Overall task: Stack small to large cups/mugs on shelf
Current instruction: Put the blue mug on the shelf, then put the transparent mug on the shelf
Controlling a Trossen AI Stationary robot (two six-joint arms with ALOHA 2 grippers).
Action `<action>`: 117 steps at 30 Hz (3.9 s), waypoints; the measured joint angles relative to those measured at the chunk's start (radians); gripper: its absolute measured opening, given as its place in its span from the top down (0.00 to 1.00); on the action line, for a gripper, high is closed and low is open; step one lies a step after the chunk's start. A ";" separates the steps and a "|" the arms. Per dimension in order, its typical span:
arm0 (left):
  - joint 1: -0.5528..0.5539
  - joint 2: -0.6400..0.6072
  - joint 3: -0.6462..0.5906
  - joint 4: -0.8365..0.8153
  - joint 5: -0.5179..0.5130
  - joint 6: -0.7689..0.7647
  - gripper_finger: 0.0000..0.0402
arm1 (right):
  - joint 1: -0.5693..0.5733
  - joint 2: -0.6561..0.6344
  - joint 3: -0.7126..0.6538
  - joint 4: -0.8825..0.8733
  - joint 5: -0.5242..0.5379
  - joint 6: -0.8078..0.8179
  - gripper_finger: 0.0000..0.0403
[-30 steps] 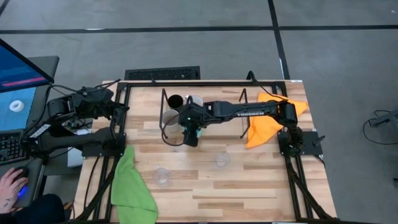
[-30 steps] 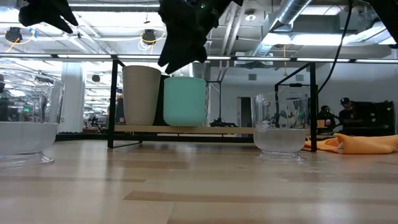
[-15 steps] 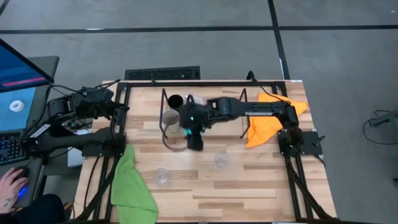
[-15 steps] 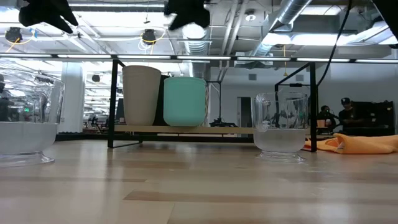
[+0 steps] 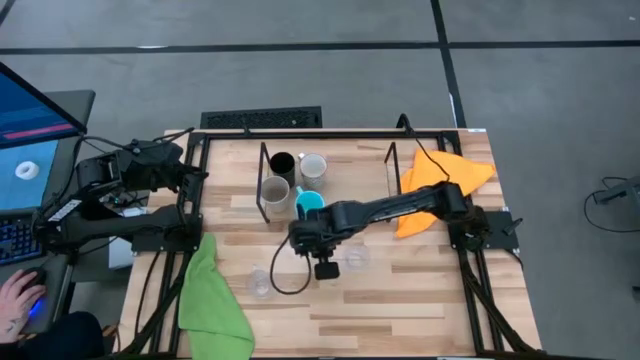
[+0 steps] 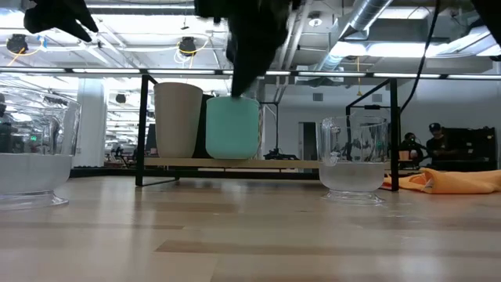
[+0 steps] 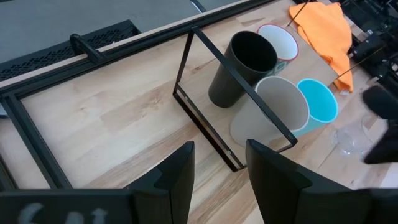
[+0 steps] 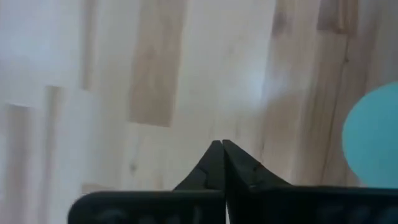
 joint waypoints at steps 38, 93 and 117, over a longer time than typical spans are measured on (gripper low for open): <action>0.000 0.000 0.000 -0.003 0.011 0.000 0.66 | -0.127 0.004 0.029 -0.072 0.153 0.039 0.95; 0.000 0.000 0.000 0.001 0.166 -0.007 0.66 | 0.239 -0.357 -0.652 0.263 0.139 0.357 0.39; 0.000 0.000 0.000 0.000 0.119 -0.033 0.66 | 0.256 -0.418 -0.680 0.428 0.137 0.436 0.98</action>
